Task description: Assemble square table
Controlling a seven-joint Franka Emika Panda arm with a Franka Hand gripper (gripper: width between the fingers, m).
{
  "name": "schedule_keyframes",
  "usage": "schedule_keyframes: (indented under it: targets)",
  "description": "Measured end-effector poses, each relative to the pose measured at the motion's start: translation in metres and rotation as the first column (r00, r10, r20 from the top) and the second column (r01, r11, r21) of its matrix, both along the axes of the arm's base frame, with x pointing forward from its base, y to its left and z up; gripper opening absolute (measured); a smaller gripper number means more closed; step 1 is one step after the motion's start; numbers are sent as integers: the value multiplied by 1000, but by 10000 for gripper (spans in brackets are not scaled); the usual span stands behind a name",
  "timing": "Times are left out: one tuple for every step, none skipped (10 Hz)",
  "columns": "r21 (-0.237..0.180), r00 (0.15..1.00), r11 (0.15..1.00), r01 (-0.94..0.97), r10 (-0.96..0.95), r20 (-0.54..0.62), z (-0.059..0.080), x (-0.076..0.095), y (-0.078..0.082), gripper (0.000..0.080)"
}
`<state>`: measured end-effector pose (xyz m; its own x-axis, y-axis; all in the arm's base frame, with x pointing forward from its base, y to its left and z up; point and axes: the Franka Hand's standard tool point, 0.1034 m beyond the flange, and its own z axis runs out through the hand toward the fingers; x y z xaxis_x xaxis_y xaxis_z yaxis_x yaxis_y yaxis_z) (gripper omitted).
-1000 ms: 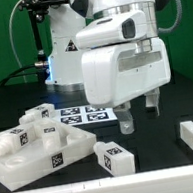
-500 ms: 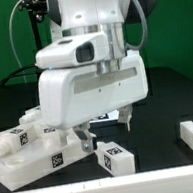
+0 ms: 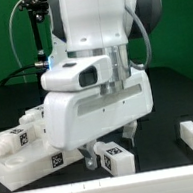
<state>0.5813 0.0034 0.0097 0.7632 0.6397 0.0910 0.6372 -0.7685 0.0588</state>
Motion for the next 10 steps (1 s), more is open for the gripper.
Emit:
schedule_keyframes:
  targets:
    - [0,1000,1000,-1,1,-2,-1,0,0,650]
    - [0,1000,1000,-1,1,-2,-1,-1,0,650]
    - [0,1000,1000,-1,1,-2,-1,-1,0,522]
    - [0,1000,1000,-1,1,-3,-1,-1,0,386]
    - [0,1000,1000,-1,1,-2,-1,-1,0,281]
    - [4,1000,1000,25,-25,-6,0,-1,3,281]
    - [13,994,994,104,-104,-27,8,-2,16,281]
    - [14,993,993,117,-117,-36,20,-1,27,281]
    - [15,986,986,164,-163,-44,35,-2,38,281]
    - [14,976,977,213,-212,-51,53,-6,49,281]
